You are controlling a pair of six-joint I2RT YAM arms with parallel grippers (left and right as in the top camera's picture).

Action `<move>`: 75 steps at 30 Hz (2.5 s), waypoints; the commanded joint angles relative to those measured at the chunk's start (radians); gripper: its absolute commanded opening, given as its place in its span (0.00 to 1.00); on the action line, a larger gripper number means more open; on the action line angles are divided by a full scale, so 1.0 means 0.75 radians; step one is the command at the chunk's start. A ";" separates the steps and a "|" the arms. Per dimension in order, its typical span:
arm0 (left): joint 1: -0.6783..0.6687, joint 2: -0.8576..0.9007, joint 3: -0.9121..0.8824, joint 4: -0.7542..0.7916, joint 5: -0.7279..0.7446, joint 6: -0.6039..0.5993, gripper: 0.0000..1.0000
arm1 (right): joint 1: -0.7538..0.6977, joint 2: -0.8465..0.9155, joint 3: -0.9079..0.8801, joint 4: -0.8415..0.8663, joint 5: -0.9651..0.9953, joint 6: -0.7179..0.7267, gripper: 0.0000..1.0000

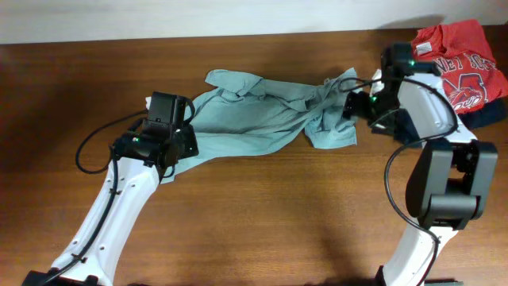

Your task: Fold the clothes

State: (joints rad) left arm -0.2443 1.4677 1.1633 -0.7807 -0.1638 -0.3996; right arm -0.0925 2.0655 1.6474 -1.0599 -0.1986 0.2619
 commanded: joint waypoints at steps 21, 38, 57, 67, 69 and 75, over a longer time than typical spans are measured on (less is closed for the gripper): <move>0.007 0.005 0.002 0.012 -0.035 0.017 0.01 | 0.089 0.007 -0.361 0.419 0.036 0.012 0.64; 0.074 -0.025 0.221 -0.025 -0.141 0.024 0.01 | 0.028 -0.208 -0.203 0.235 0.036 0.041 0.04; 0.192 -0.068 1.067 -0.470 -0.266 0.208 0.01 | -0.171 -0.724 0.720 -0.465 0.071 -0.134 0.04; 0.192 -0.290 1.222 -0.588 -0.219 0.207 0.00 | -0.220 -0.902 0.999 -0.600 0.072 -0.129 0.04; 0.192 -0.347 1.232 -0.588 -0.198 0.207 0.01 | -0.220 -0.934 1.017 -0.614 0.071 -0.128 0.04; 0.192 -0.511 1.237 -0.604 -0.052 0.207 0.00 | -0.220 -1.032 1.023 -0.668 0.072 -0.119 0.04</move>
State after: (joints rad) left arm -0.1051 1.1198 2.0743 -1.2266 -0.2710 -0.2581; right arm -0.2474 1.2991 2.4100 -1.5505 -0.1638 0.1761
